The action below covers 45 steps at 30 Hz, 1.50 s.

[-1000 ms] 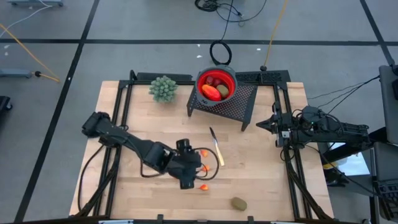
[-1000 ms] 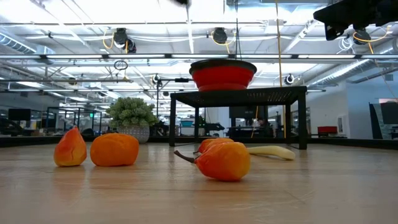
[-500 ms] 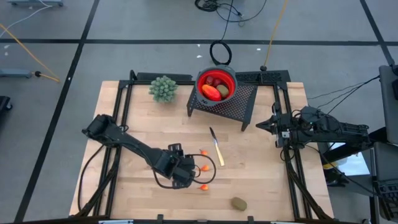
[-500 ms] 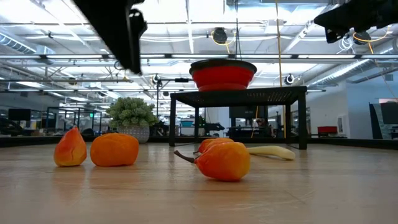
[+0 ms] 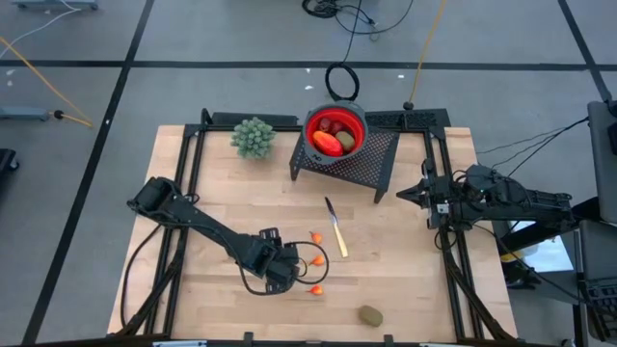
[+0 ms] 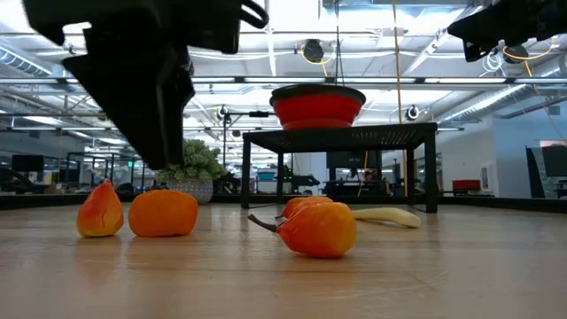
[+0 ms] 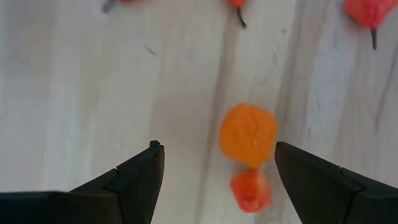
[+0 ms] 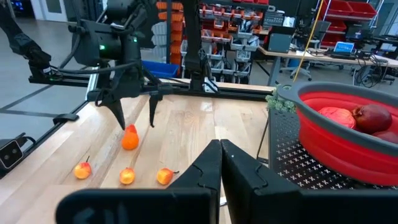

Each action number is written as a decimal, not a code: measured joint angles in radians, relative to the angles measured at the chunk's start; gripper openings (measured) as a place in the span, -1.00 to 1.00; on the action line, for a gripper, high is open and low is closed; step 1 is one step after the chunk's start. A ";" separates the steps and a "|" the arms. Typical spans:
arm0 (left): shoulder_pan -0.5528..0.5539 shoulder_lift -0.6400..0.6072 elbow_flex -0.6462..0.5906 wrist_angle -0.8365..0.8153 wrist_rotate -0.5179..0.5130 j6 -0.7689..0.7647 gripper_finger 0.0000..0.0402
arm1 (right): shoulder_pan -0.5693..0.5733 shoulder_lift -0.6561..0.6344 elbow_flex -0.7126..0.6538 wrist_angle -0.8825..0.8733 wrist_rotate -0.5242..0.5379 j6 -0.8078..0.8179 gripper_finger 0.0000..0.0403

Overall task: Pick & Place Fruit
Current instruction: Put the orange into the red strainer bowl on the shelf

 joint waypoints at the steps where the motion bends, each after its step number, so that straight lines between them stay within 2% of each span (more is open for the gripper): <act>1: 0.000 0.000 -0.009 0.013 0.009 0.000 0.52 | 0.000 0.000 0.000 0.000 0.000 0.000 -0.98; 6: -0.012 0.000 -0.026 0.062 0.033 0.003 0.52 | 0.000 0.000 0.000 0.000 0.000 0.000 -0.98; 19: -0.015 0.030 -0.026 0.116 -0.001 0.065 0.52 | 0.000 0.000 0.000 -0.001 0.000 0.000 -0.98; 25: -0.010 0.080 -0.026 0.157 0.038 0.121 0.52 | 0.000 0.000 0.000 -0.001 0.000 0.000 -0.98; 30: -0.009 0.120 -0.025 0.154 0.079 0.102 0.52 | 0.000 0.000 0.000 0.000 0.000 0.000 -0.98; 38: -0.005 0.120 -0.024 0.158 0.061 0.083 0.51 | 0.000 0.000 0.000 0.000 0.000 0.000 -0.98; 45: -0.005 0.121 -0.024 0.168 0.060 0.081 0.26 | 0.000 0.000 0.000 0.000 0.000 0.000 -0.98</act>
